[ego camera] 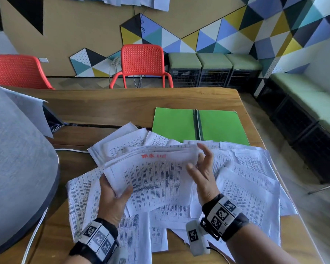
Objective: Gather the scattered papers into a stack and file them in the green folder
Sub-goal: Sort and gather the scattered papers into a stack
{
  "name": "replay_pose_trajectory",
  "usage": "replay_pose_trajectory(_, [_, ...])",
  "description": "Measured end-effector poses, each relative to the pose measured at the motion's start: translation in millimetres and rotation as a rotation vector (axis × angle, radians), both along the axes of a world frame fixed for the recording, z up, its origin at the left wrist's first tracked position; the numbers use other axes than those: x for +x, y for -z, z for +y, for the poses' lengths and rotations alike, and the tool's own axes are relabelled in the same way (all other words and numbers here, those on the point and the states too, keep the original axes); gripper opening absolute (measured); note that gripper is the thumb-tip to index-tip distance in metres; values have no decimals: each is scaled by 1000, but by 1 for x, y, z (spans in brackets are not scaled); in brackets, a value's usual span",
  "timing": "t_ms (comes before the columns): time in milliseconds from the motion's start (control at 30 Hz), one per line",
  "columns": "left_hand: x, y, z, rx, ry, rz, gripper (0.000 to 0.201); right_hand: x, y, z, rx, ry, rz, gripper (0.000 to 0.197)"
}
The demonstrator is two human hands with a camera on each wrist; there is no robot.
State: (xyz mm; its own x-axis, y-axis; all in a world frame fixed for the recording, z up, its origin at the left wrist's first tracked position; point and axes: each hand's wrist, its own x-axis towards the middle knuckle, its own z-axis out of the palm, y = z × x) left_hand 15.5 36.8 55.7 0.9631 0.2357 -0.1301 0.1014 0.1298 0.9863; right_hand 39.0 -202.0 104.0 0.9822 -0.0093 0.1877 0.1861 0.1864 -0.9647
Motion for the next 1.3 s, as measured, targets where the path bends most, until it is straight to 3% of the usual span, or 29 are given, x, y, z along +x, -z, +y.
replay_pose_trajectory(67, [-1,16,-7,12,-41,147,60,-4,12,3,3,-8,176,61])
replay_pose_trajectory(133, [1,18,-17,7,-137,197,57,-4,20,9,42,21,278,54])
replay_pose_trajectory(267, [11,-1,-19,-54,-331,114,40,1,12,8,185,112,220,41])
replay_pose_trajectory(333, [11,-12,-13,-35,-323,-3,38,0,8,-3,175,151,143,40])
replay_pose_trajectory(400, [8,-12,-10,1,-306,-5,34,-6,13,-11,86,160,152,43])
replay_pose_trajectory(500, [6,18,-5,70,-237,121,24,-17,31,-9,15,138,251,44])
replay_pose_trajectory(600, [3,52,-3,190,-115,360,25,-22,35,0,34,133,253,33])
replay_pose_trajectory(633, [4,44,-8,171,-142,336,23,-23,32,2,57,136,243,31])
replay_pose_trajectory(733, [4,-2,-26,150,-180,42,20,-21,23,7,93,128,164,35])
replay_pose_trajectory(800, [4,-15,-29,98,-210,-21,18,-21,22,9,77,140,132,35])
replay_pose_trajectory(900, [-1,0,-29,112,-169,11,47,-23,39,9,-42,159,185,46])
replay_pose_trajectory(1067, [-11,15,-28,163,-47,31,23,-29,70,2,-326,59,374,47])
replay_pose_trajectory(1133, [-10,27,-23,195,-15,102,10,-31,76,1,-413,67,395,48])
replay_pose_trajectory(1167, [-11,29,-21,233,-4,111,15,-31,76,2,-435,73,396,47])
replay_pose_trajectory(1233, [-7,36,-18,281,34,106,4,-30,72,1,-452,94,370,36])
replay_pose_trajectory(1300, [0,34,-20,337,56,97,20,-24,66,-5,-465,148,331,22])
